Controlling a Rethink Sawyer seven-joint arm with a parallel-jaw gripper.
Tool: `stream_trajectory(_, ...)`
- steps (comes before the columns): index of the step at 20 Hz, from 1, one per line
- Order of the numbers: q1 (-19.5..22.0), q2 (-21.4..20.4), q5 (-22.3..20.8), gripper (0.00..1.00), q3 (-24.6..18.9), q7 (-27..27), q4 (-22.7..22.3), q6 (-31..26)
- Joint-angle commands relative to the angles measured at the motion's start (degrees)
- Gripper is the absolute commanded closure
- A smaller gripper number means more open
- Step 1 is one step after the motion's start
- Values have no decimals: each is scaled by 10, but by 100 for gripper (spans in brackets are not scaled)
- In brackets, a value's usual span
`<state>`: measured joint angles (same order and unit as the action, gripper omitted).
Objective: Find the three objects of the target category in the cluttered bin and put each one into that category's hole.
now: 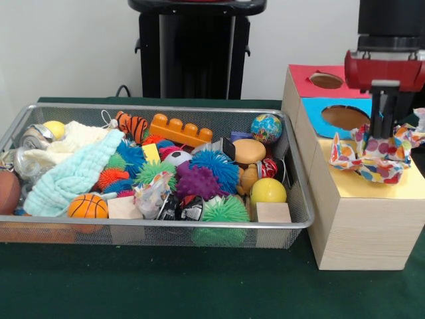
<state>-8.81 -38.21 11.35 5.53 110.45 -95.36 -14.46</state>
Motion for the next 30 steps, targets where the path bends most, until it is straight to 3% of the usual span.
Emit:
stream_trajectory(1,-33,-77,-33,100,39,52,1,-179)
stream_trajectory(7,-38,-82,-21,100,24,66,-36,-161)
stream_trajectory(13,-1,-22,-21,100,-32,47,-53,-70)
stream_trajectory(19,15,3,-27,100,-57,45,-58,-31)
stream_trajectory(30,12,8,-38,100,-48,42,-38,-47)
